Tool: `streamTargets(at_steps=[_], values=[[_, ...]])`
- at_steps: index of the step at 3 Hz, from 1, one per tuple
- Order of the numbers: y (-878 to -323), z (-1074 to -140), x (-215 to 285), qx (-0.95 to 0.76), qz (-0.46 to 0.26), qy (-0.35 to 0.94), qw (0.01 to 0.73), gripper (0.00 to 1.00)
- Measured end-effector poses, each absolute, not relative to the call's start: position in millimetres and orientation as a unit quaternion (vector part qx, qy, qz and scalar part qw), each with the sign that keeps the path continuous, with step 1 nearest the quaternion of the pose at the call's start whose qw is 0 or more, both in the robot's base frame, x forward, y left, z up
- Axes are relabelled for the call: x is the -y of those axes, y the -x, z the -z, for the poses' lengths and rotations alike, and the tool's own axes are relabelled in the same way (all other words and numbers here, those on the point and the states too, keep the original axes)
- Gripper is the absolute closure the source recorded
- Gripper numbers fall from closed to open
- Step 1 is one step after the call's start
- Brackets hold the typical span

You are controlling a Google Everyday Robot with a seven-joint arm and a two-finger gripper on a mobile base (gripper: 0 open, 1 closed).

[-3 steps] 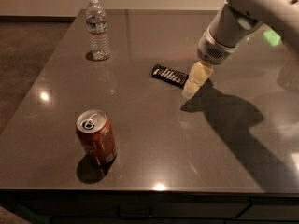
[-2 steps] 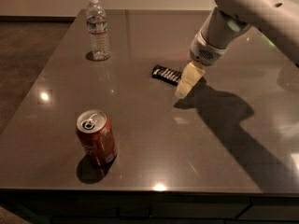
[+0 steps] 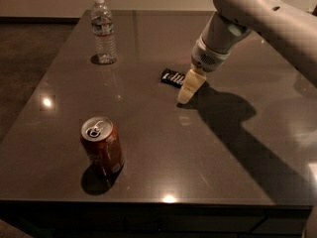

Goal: Move rxbar chocolate near water bottle

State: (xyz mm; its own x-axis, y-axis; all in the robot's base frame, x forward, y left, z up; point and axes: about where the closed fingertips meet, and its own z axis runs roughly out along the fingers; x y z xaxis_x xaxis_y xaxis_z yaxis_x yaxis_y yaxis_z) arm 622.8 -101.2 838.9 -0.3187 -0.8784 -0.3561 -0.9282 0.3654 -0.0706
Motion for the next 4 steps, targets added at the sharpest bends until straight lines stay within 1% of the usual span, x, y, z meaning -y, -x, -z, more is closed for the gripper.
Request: streamTargets(at_steps=[1,2,3,4], values=[[-626,-836,96,-0.807,-0.079,0.562,0.164,0.41],[-629,-835,93,-0.806,-0.083,0.564,0.158,0.73],[-629,-836,93,-0.806,-0.083,0.564,0.158,0.95],[-634,-845,86,-0.800,-0.079,0.572,0.162,1.00]])
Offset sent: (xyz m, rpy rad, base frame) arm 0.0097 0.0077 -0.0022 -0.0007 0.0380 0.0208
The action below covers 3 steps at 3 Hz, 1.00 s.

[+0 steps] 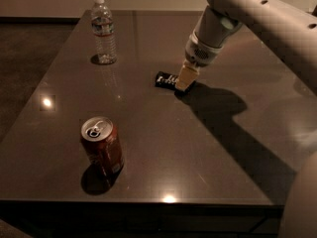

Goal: Move rxbar chocolate near water bottle

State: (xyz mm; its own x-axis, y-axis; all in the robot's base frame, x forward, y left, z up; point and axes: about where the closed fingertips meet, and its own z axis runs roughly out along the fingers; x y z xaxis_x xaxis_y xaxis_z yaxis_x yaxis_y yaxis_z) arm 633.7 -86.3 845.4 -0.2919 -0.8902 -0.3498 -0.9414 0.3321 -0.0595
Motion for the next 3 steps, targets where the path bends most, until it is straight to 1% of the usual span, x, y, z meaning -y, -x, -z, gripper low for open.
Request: streamTargets(at_steps=[2,3], values=[[-658,-871,63,-0.786,-0.062,0.587,0.183,1.00],[-670,-875,48,-0.782,-0.065,0.589,0.195,1.00]])
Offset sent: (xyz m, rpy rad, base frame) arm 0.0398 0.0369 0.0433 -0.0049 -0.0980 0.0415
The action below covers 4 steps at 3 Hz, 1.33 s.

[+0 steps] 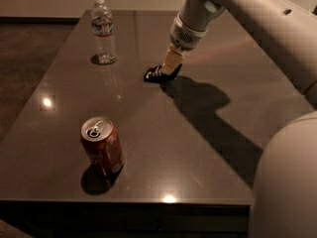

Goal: Move rxbar chocolate near water bottle

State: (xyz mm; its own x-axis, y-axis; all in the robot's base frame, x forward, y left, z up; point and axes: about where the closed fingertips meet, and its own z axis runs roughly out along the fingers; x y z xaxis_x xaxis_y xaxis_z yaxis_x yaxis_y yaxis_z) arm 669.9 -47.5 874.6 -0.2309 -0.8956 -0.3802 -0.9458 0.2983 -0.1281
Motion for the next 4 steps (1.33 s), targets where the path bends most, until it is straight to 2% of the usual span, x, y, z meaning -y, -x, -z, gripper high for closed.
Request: streamTargets(at_steps=[2,4], values=[[-690,-875,13,-0.773,-0.076,0.594,0.210,0.99],[-691,-870,11,-0.773,-0.078,0.595,0.207,0.54]])
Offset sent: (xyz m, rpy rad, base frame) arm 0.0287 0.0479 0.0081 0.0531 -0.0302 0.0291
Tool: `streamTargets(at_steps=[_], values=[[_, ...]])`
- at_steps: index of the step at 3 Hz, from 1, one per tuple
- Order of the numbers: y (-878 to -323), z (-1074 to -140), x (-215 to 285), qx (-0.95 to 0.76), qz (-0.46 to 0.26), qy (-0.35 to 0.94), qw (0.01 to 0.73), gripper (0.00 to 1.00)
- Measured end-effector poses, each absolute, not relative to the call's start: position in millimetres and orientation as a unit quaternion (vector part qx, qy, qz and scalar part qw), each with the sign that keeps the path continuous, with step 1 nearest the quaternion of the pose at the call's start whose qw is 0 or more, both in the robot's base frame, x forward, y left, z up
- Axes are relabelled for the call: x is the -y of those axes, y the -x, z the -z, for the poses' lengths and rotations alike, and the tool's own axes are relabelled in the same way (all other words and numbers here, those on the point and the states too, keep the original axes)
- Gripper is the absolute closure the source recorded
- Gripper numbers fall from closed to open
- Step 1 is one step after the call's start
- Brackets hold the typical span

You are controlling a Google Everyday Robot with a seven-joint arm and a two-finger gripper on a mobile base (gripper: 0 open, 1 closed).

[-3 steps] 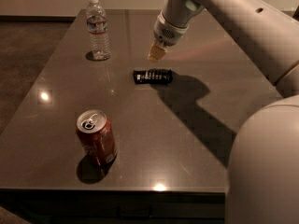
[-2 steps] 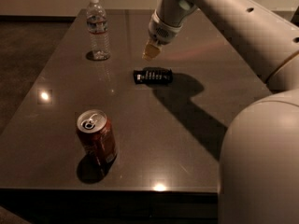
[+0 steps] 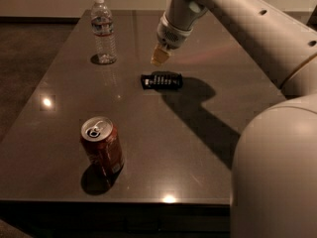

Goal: Move rxbar chocolate near water bottle

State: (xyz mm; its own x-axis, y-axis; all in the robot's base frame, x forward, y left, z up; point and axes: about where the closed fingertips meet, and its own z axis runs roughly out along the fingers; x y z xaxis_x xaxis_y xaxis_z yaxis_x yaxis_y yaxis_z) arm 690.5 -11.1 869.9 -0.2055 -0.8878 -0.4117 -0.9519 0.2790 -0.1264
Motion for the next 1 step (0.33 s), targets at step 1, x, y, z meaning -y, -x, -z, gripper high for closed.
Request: streamTargets(at_steps=[1], values=[[-690.8,-867.2,9.6,-0.772,-0.079,0.596,0.205,0.31]])
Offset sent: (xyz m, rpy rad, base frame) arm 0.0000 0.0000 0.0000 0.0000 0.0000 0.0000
